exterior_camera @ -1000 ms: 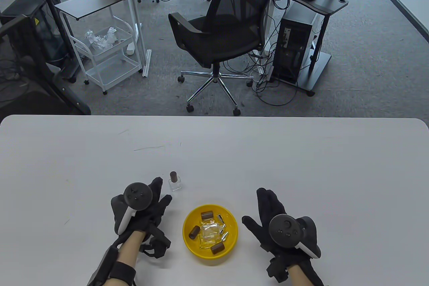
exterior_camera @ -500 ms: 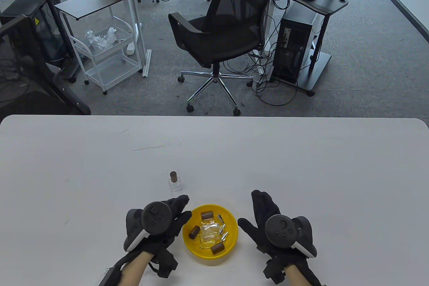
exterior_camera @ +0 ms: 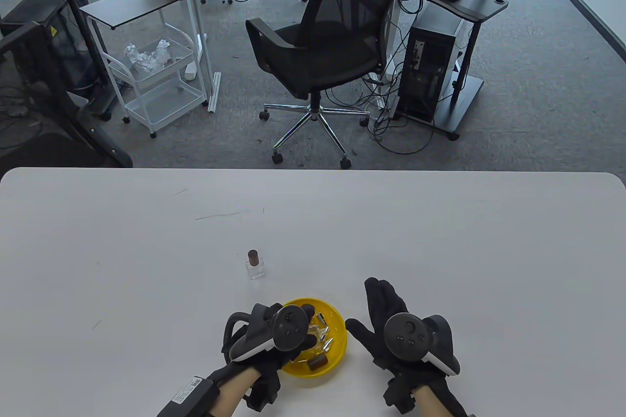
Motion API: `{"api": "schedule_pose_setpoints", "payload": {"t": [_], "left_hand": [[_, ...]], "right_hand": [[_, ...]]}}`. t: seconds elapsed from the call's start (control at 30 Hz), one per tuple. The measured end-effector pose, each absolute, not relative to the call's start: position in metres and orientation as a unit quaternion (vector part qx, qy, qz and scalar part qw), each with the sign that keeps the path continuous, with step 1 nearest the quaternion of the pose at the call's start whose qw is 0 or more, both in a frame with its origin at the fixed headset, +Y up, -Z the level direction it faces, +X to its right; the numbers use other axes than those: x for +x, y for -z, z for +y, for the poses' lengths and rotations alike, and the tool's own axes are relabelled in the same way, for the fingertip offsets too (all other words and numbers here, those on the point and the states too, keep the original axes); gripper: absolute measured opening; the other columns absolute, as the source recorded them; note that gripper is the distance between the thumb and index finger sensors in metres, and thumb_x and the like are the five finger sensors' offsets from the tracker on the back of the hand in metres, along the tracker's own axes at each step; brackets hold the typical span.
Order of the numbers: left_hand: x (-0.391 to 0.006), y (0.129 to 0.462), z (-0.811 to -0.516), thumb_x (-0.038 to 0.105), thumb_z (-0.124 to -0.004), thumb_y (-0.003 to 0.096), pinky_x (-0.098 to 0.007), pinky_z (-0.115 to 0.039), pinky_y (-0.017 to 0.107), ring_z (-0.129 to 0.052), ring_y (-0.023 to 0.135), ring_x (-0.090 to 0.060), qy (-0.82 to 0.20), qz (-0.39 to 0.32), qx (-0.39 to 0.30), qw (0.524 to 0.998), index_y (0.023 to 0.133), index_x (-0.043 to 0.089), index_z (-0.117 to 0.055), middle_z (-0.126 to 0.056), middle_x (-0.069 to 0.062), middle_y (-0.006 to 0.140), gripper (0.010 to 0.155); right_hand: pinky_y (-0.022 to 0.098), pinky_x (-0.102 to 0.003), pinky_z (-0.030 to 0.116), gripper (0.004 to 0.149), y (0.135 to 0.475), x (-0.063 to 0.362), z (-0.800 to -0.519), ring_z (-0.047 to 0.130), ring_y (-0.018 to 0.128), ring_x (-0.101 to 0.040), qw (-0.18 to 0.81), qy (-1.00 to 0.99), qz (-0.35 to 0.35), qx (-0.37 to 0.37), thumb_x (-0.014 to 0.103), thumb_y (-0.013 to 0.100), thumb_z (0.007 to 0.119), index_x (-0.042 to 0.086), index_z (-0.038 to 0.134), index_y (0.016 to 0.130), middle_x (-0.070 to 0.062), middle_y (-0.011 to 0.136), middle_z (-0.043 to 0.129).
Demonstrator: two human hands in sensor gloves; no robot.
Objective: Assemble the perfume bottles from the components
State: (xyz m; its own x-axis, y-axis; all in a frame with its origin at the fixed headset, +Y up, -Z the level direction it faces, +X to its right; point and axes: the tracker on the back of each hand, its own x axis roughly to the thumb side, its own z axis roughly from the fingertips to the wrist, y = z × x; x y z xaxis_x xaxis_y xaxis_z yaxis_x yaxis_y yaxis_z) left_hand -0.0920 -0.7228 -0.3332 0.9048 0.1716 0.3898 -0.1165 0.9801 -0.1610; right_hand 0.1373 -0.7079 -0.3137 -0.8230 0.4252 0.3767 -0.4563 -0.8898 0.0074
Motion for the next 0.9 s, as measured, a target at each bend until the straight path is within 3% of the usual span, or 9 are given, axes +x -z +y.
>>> {"api": "schedule_pose_setpoints", "payload": {"t": [0.17, 0.5, 0.9], "left_hand": [[-0.079, 0.341, -0.733, 0.05, -0.088, 0.0436, -0.038, -0.076, 0.053, -0.084, 0.076, -0.031, -0.033, -0.201, -0.097, 0.974, 0.105, 0.027, -0.07, -0.084, -0.005, 0.094, 0.068], [-0.069, 0.343, -0.737, 0.043, -0.089, 0.0447, -0.038, -0.077, 0.051, -0.084, 0.073, -0.03, -0.018, -0.199, -0.101, 0.975, 0.093, 0.025, -0.08, -0.085, -0.004, 0.088, 0.052], [-0.093, 0.336, -0.705, 0.042, -0.089, 0.0443, -0.037, -0.081, 0.048, -0.091, 0.075, -0.031, -0.169, -0.191, -0.041, 0.966, 0.093, 0.028, -0.079, -0.089, -0.005, 0.091, 0.052]], "right_hand": [[0.065, -0.067, 0.056, 0.081, 0.314, 0.139, -0.707, 0.053, 0.094, -0.063, 0.224, -0.957, -0.041, 0.18, 0.05, 0.062, 0.065, -0.001, 0.027, 0.113, -0.036, 0.113, 0.037], [0.065, -0.067, 0.056, 0.081, 0.314, 0.142, -0.707, 0.053, 0.094, -0.063, 0.209, -0.962, -0.04, 0.171, 0.05, 0.062, 0.065, -0.001, 0.028, 0.113, -0.037, 0.112, 0.037], [0.065, -0.067, 0.056, 0.08, 0.313, 0.146, -0.706, 0.054, 0.094, -0.063, 0.2, -0.965, -0.044, 0.164, 0.05, 0.062, 0.065, -0.001, 0.028, 0.113, -0.037, 0.112, 0.037]]}}
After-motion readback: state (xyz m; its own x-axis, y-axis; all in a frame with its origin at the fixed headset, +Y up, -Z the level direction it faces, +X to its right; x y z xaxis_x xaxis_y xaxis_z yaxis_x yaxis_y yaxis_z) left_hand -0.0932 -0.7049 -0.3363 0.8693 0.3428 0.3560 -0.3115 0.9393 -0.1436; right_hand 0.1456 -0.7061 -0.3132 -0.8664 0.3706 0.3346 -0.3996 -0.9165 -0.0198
